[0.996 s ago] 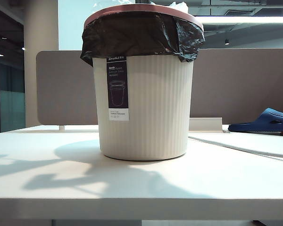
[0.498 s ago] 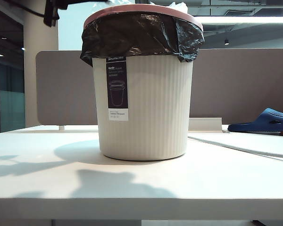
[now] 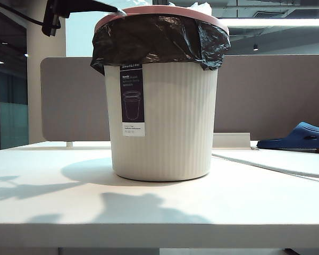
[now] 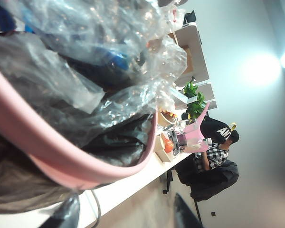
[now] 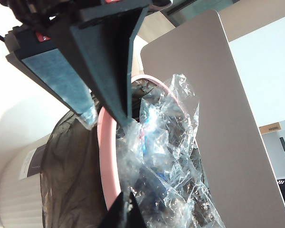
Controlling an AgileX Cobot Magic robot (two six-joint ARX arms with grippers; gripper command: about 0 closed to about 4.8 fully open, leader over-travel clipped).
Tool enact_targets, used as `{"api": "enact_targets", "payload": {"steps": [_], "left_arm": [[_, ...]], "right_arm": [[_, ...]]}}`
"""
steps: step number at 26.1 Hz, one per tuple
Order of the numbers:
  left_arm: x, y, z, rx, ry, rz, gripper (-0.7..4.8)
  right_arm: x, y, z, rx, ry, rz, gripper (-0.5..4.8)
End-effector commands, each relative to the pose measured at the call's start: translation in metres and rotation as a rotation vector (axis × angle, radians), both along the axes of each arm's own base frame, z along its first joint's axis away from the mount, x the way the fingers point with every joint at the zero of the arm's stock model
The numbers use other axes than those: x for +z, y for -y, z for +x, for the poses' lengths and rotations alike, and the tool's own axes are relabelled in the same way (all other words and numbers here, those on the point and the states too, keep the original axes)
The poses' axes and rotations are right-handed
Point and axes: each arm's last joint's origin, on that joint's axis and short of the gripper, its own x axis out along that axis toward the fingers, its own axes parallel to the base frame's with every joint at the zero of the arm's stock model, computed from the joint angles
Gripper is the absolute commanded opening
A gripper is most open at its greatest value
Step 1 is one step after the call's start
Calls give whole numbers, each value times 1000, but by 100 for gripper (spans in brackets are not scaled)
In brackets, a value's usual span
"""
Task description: Open the ring lid of the trash can, pull out the black garbage bag inside, and place it on the table.
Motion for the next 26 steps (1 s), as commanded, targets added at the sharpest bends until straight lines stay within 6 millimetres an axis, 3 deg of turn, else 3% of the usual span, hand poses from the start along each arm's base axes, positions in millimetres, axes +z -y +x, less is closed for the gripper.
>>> {"api": "enact_targets", "payload": {"steps": [1, 13, 26], "left_arm": [[2, -1, -1, 4, 18, 4, 252], [6, -1, 0, 55, 53, -10, 252], [14, -1, 1, 57, 109, -67, 251]], "right_arm": [[3, 1, -1, -1, 5, 24, -1], [2, 0, -1, -2, -41, 57, -1], [-3, -3, -7, 241, -131, 50, -1]]}}
